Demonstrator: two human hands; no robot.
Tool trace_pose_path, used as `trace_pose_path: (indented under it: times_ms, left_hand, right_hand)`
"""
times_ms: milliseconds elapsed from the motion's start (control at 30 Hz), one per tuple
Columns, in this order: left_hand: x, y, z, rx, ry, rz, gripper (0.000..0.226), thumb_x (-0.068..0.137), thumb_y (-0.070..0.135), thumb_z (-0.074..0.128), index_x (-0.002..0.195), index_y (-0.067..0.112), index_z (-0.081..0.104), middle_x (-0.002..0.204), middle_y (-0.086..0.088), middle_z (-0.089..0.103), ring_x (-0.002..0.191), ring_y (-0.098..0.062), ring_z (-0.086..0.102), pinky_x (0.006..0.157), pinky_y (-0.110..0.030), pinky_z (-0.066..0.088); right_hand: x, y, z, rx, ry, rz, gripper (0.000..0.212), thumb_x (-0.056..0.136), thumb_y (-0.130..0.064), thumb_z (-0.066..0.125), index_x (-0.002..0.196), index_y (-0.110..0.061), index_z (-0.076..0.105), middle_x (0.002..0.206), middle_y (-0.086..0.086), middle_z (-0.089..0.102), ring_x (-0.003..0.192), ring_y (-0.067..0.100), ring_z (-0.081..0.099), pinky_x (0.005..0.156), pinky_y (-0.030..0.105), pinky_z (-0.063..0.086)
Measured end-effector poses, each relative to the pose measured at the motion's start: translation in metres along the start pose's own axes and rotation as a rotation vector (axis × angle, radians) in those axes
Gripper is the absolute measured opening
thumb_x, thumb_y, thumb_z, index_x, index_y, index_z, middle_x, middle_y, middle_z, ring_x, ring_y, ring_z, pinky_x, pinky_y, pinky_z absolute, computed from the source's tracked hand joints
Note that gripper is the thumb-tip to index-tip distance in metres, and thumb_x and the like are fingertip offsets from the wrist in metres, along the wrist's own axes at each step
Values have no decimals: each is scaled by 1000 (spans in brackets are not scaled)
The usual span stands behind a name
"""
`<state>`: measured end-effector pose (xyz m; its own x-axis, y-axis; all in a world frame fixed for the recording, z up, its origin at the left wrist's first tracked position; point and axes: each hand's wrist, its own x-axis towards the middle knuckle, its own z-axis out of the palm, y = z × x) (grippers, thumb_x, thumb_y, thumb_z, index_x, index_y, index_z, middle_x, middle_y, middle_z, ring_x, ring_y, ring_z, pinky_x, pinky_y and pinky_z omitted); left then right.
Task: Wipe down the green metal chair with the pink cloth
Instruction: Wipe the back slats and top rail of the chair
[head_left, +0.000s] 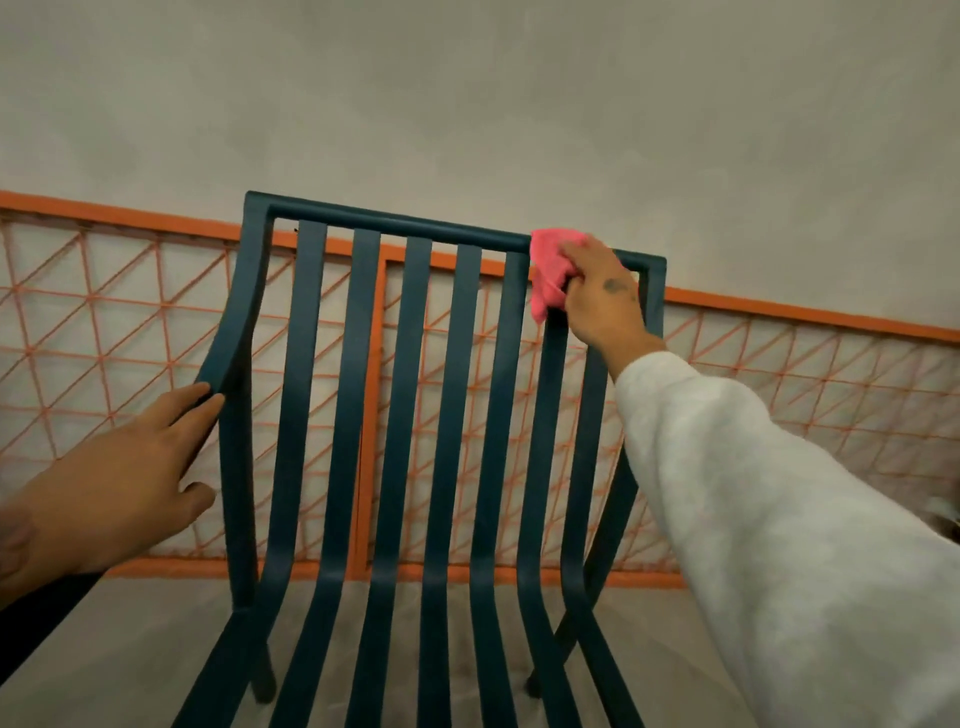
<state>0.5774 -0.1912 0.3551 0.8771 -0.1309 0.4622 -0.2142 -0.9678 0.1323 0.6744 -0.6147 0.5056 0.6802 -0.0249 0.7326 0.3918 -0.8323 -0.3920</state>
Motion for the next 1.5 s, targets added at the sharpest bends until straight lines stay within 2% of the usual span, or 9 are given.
trace_pose_path:
  times_ms: [100, 233, 400, 633, 900, 1133, 1300, 1400, 1500]
  left_hand:
    - [10, -22, 18, -16, 62, 71, 109, 53, 12, 86, 149, 13, 35, 152, 29, 8, 123, -39, 49, 91, -55, 50]
    - [15, -26, 24, -26, 97, 102, 114, 47, 5, 88, 147, 9, 35, 153, 27, 12, 123, -41, 47, 91, -59, 49]
    - [9, -13, 10, -52, 89, 94, 106, 57, 14, 86, 149, 11, 33, 141, 45, -7, 126, -35, 47, 95, -51, 49]
    - [-3, 21, -25, -35, -99, -29, 92, 83, 32, 67, 156, 18, 12, 162, 6, 3, 132, -26, 45, 104, -37, 42]
    - [-7, 30, -36, 4, -131, -52, 88, 87, 33, 62, 156, 17, 10, 162, 5, 1, 133, -23, 43, 105, -32, 39]
    - [-7, 31, -32, 10, -119, -53, 89, 87, 33, 63, 156, 17, 9, 162, 4, 1, 132, -24, 44, 105, -32, 40]
    - [-6, 30, -31, 9, -102, -62, 89, 86, 32, 64, 156, 18, 11, 162, 5, 1, 130, -25, 47, 103, -33, 42]
    - [-6, 29, -29, 9, -95, -57, 89, 85, 31, 66, 156, 18, 12, 162, 4, 4, 129, -25, 47, 102, -35, 43]
    - [-5, 27, -27, 9, -85, -50, 89, 85, 30, 66, 156, 18, 13, 162, 4, 5, 131, -24, 46, 102, -34, 44]
  right_hand:
    - [-43, 17, 32, -100, -68, 77, 59, 100, -2, 45, 150, -33, 41, 166, -1, 13, 143, 33, 32, 118, 42, 28]
    - [-180, 47, 85, -13, -3, 83, 73, 95, 6, 53, 154, -33, 32, 167, -6, 8, 136, 24, 44, 106, 30, 42]
    - [-285, 75, 121, 38, -151, 187, 56, 96, -7, 42, 149, -28, 42, 159, -21, 8, 145, -8, 2, 119, 40, 29]
    - [-174, 52, 79, -77, -102, 70, 63, 96, 3, 51, 151, -26, 41, 165, -4, 9, 141, 36, 39, 112, 47, 42]
    - [-43, 17, 35, -208, -72, 101, 58, 102, -6, 43, 154, -30, 35, 167, 0, 11, 146, 40, 26, 121, 49, 25]
    - [-202, 56, 96, -15, -57, 61, 67, 98, -3, 45, 156, -29, 25, 166, -5, 8, 140, 31, 39, 116, 45, 36]
    - [-269, 83, 116, -49, -173, 5, 61, 95, -16, 56, 151, -12, 32, 160, 12, 23, 146, 38, 26, 111, 66, 32]
    - [-231, 63, 97, -21, -95, 36, 64, 91, 7, 60, 149, -10, 39, 157, 4, 21, 143, 34, 28, 113, 62, 32]
    - [-160, 36, 65, 81, -2, 70, 43, 100, -7, 52, 141, -19, 55, 152, 6, 46, 136, 30, 48, 111, 47, 43]
